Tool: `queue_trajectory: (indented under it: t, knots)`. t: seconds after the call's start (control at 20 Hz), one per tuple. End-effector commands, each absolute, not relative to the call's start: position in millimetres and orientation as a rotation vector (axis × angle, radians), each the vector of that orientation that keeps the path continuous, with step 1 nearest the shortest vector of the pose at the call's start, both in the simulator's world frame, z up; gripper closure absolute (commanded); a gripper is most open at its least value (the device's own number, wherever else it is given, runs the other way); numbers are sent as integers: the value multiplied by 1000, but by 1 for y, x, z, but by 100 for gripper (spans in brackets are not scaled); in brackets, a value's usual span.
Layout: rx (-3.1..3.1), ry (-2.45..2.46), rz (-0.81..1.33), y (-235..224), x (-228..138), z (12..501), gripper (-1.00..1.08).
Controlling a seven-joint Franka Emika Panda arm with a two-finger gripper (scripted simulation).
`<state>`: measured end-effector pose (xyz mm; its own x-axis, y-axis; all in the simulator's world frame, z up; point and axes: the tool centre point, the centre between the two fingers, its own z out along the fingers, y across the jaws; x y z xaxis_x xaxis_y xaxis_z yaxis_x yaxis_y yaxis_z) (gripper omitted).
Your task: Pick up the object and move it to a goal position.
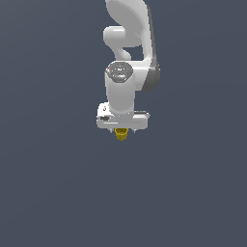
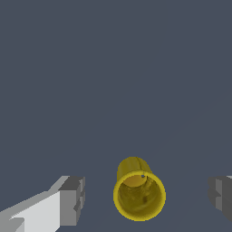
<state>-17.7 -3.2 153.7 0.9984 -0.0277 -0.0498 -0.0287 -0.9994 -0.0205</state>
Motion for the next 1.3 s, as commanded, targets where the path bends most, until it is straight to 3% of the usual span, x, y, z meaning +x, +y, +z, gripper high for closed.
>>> queue_trajectory:
  t: [0.0,0.65,1.25]
  knots:
    - [-3115,52,71,-6,-16,156,-92]
    - [-3118,-24,67,-6,-20,151,-92]
    - [-3101,-403,42,-10,-41,130,-92]
